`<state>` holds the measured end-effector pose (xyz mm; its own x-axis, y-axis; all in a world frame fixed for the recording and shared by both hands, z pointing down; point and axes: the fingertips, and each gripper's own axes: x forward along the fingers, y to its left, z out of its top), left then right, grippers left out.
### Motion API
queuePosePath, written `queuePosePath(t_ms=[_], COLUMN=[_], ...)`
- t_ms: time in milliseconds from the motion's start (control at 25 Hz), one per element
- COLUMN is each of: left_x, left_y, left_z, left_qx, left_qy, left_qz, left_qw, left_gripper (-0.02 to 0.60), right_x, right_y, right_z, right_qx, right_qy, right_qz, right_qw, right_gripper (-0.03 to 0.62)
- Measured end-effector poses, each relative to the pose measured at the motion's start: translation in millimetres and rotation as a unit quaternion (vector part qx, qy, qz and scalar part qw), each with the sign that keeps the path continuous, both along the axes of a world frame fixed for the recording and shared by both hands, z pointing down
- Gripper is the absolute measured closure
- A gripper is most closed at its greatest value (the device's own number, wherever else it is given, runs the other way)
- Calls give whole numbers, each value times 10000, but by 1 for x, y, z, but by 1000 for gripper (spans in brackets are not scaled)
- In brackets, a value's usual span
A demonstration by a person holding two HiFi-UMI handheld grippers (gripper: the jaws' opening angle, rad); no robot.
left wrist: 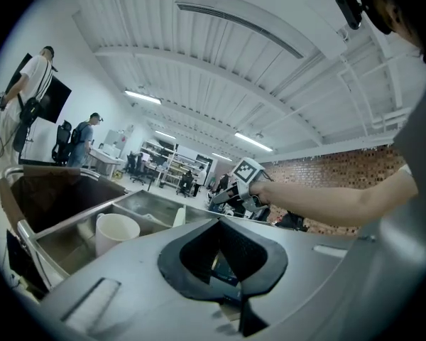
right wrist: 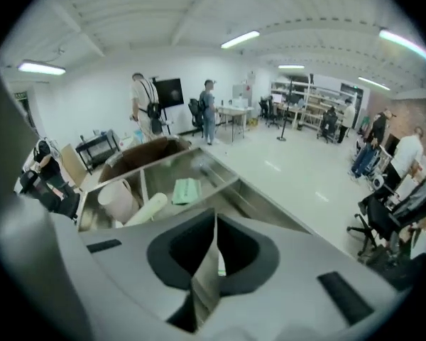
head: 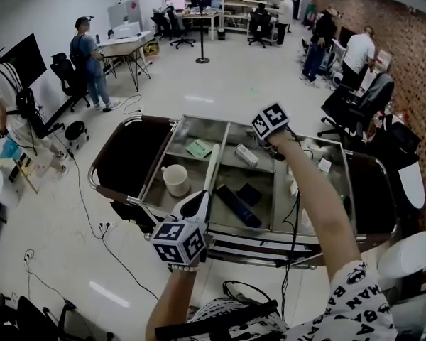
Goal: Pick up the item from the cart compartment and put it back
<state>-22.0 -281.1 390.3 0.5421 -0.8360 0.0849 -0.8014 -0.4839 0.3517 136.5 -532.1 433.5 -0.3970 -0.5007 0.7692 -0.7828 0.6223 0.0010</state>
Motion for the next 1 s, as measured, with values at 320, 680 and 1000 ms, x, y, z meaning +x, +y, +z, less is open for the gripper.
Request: queuePosePath(t_ms=[320, 680, 1000], left_x=[13, 14, 22], left_y=[-3, 7, 21], left_z=[-18, -11, 5], left_qx=[295, 242, -31], left_qy=[-99, -113, 73], left_qz=[139, 311, 412], left_qw=[9994, 9992, 9991], left_gripper=[581, 581, 581], right_x=[-11, -23, -38], right_y=[105, 222, 273], right_z=[-101, -120, -80], right_qx=[1598, 2575, 2405], right_qy=[-2087, -3028, -3031], right_qz=[55, 300, 461], right_qw=[9648, 9171, 9210], right_gripper=[593, 593, 594])
